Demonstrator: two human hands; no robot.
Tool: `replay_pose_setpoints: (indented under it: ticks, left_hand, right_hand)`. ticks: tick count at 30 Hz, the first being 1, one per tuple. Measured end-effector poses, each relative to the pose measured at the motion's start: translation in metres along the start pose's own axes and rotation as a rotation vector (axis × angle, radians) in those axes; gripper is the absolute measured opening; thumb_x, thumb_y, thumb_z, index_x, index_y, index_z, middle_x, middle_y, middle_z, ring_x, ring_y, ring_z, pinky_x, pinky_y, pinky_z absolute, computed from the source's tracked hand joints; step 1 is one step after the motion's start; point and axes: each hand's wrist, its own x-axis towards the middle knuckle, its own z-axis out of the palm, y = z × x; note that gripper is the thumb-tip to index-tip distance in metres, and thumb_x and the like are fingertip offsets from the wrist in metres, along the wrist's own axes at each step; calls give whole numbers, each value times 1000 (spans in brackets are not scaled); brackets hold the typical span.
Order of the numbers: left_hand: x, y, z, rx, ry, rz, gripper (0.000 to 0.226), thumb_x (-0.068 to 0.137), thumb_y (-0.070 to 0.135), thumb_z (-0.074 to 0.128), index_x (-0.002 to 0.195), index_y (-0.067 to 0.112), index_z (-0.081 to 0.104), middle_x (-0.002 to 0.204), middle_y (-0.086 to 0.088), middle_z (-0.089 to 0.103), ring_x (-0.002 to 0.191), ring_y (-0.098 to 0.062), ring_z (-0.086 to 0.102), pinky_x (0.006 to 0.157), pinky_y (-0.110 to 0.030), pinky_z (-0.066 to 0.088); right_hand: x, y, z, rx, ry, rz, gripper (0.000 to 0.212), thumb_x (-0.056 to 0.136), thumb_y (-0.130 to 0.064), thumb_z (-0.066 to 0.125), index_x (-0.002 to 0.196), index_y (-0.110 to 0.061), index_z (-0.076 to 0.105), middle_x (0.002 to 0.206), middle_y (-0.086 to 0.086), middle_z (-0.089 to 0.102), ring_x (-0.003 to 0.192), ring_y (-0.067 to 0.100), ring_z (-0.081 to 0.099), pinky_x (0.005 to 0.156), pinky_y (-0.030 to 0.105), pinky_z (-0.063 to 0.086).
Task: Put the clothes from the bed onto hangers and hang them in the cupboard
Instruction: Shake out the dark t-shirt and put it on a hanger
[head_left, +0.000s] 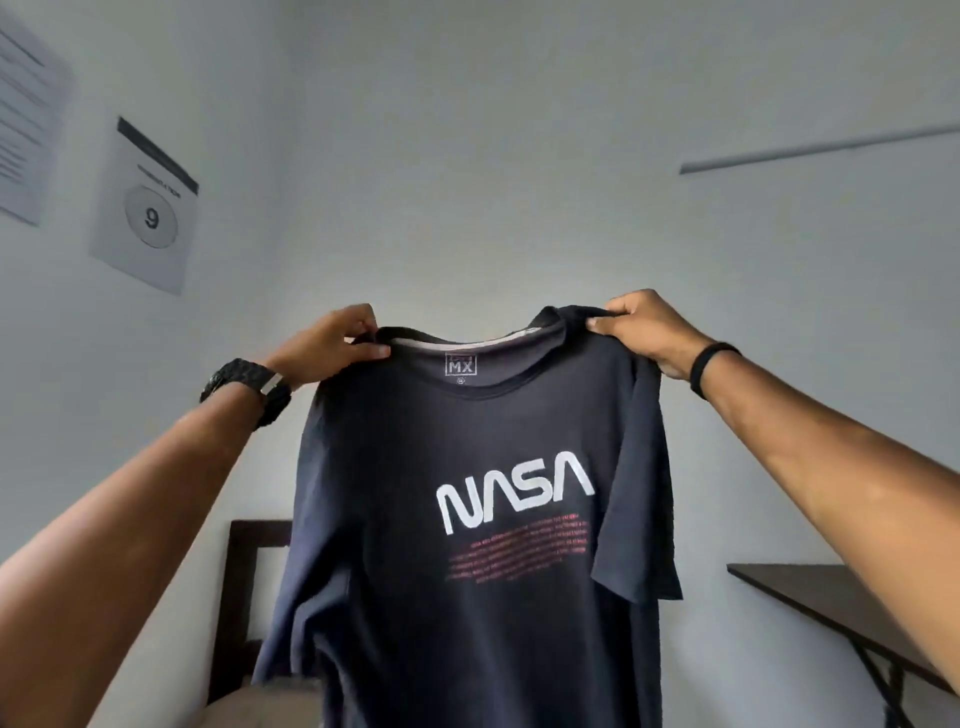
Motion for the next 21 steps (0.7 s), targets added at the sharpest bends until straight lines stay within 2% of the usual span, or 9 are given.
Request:
replay_pose_setpoints:
  ticks: [2, 4, 6, 8, 10, 12, 14, 17, 21]
  left_hand:
    - [7, 15, -12, 109, 4, 39, 24, 80, 38, 65, 77, 18, 52, 76, 0, 51, 78, -20, 48, 72, -34, 37]
    - [6, 35, -24, 30, 11, 21, 29, 88, 27, 65, 79, 4, 51, 72, 0, 50, 73, -19, 48, 64, -29, 42]
    - [2, 54, -40, -85, 5, -37, 18, 93, 17, 59, 81, 4, 55, 68, 5, 56, 66, -15, 52, 55, -25, 49]
    - [-1, 72, -57, -124, -13, -47, 19, 94, 20, 57, 95, 1, 61, 80, -4, 64, 69, -17, 56, 53, -26, 48]
    - [-2, 90, -79, -177, -3, -11, 29, 95, 24, 55, 102, -4, 61, 91, -14, 65, 73, -19, 60, 59, -26, 50]
    - [0, 112, -101, -289, 55, 25, 30, 96, 28, 52, 94, 0, 62, 85, -12, 64, 64, -12, 62, 56, -21, 52]
    - [4, 135, -122, -409, 103, 43, 30, 96, 32, 51, 94, 5, 64, 81, -8, 68, 62, -11, 65, 57, -21, 55]
    - [10, 150, -136, -407, 168, 26, 34, 95, 37, 52, 93, 7, 67, 78, -2, 73, 65, -13, 68, 59, -21, 56]
    - [7, 127, -114, -280, -3, -81, 33, 91, 37, 55, 90, 7, 69, 83, -5, 73, 66, -13, 69, 61, -22, 56]
  right_hand:
    - [-8, -20, -10, 31, -103, 19, 13, 90, -16, 65, 81, -7, 65, 72, 4, 62, 63, 15, 56, 52, 20, 48]
    - [-19, -38, -22, 59, -236, 43, 13, 88, -17, 67, 90, -4, 67, 73, 5, 66, 58, 12, 59, 49, 18, 50]
    - [-30, -55, -36, 60, -345, 67, 14, 88, -17, 66, 93, -4, 66, 75, 6, 67, 56, 11, 62, 50, 19, 52]
    - [-34, -70, -53, 80, -399, 68, 15, 89, -16, 64, 97, -4, 65, 81, 8, 69, 58, 10, 65, 53, 20, 54]
    - [-35, -88, -71, 124, -383, 18, 22, 88, -19, 65, 104, -5, 66, 93, 10, 72, 68, 12, 68, 61, 21, 58]
    - [-31, -111, -88, 183, -317, -64, 30, 84, -25, 67, 108, -6, 67, 99, 9, 71, 74, 14, 67, 68, 22, 56]
    - [-25, -133, -100, 257, -253, -142, 30, 79, -28, 68, 101, -8, 67, 93, 5, 71, 71, 11, 67, 67, 19, 55]
    - [-20, -151, -103, 313, -226, -206, 12, 85, -21, 63, 89, -11, 65, 78, 0, 72, 62, 8, 67, 60, 18, 56]
    - [-17, -121, -77, 239, -383, -57, 20, 86, -15, 63, 103, -4, 64, 91, 9, 71, 72, 16, 69, 70, 25, 59]
